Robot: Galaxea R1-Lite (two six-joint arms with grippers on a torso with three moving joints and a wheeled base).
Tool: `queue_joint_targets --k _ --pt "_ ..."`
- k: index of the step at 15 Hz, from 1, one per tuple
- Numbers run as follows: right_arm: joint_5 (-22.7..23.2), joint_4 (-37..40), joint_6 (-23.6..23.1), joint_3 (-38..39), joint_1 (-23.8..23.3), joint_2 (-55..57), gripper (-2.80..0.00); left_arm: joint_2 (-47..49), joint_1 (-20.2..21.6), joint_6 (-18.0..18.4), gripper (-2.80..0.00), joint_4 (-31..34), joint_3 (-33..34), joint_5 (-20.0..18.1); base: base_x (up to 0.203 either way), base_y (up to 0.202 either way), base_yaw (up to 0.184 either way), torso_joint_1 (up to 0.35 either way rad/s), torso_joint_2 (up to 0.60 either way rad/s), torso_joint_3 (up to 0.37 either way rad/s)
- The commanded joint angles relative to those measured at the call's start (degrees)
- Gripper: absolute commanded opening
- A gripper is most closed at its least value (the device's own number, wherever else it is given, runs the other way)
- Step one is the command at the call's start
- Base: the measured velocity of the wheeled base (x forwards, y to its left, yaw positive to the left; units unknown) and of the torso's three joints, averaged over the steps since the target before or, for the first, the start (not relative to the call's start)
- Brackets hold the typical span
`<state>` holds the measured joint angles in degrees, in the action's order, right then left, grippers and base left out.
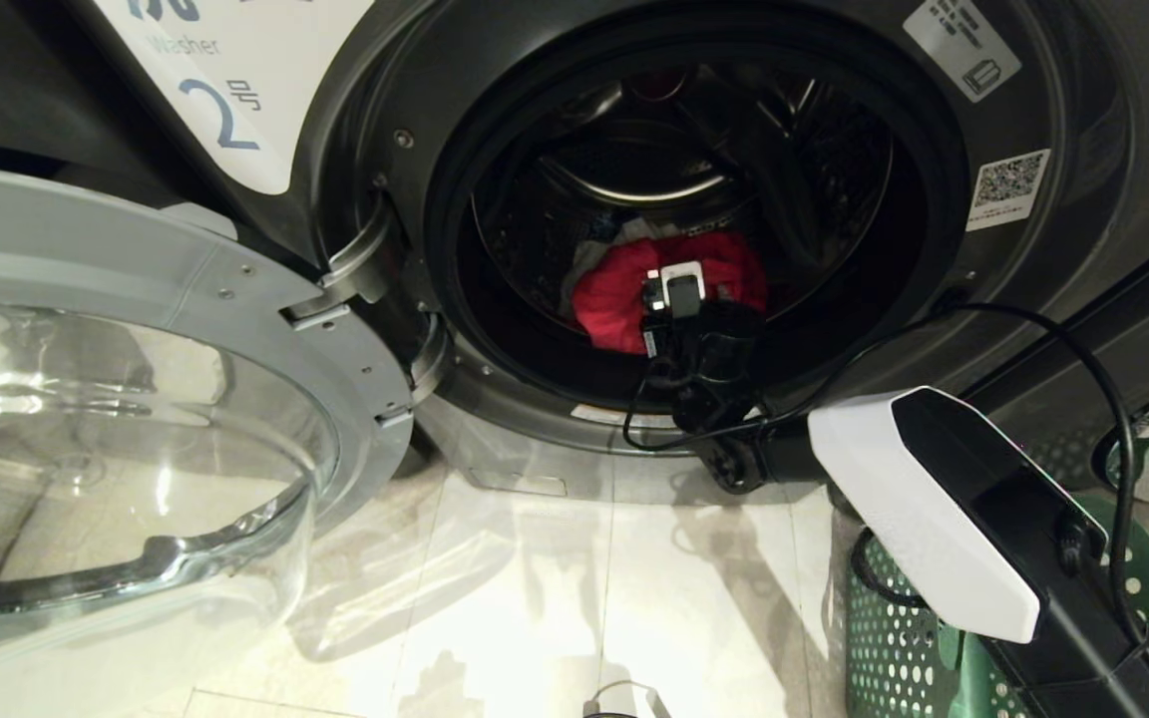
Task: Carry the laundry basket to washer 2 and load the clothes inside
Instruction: Place the clothes into the washing machine, then close the washing machine door with the left hand
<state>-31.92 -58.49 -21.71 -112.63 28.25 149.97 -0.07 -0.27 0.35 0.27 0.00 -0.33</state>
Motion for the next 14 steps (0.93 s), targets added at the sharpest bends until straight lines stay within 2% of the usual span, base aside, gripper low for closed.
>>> queue_joint_targets --k 1,7,10,12,14 --pt "-0.2 -2.3 0.0 -0.2 0.4 1.2 0.00 0.0 0.0 0.0 -2.80 0.0 0.0 0.0 0.000 0.000 0.000 0.000 0.00 0.000" --pt "-1.3 -4.4 2.6 1.6 0.7 -8.1 0.00 0.0 0.0 0.0 -2.80 0.0 0.0 0.0 0.000 0.000 0.000 0.000 0.00 0.000" --pt "-2.7 -2.4 3.2 11.3 2.2 -15.2 0.00 0.0 0.0 0.0 -2.80 0.0 0.0 0.0 0.000 0.000 0.000 0.000 0.00 0.000" --pt "-2.7 3.4 5.2 17.6 3.0 -22.4 0.00 0.0 0.0 0.0 -2.80 0.0 0.0 0.0 0.000 0.000 0.000 0.000 0.00 0.000" --pt "-2.4 16.5 11.0 22.3 4.2 -30.2 0.00 0.0 0.0 0.0 -2.80 0.0 0.0 0.0 0.000 0.000 0.000 0.000 0.00 0.000"
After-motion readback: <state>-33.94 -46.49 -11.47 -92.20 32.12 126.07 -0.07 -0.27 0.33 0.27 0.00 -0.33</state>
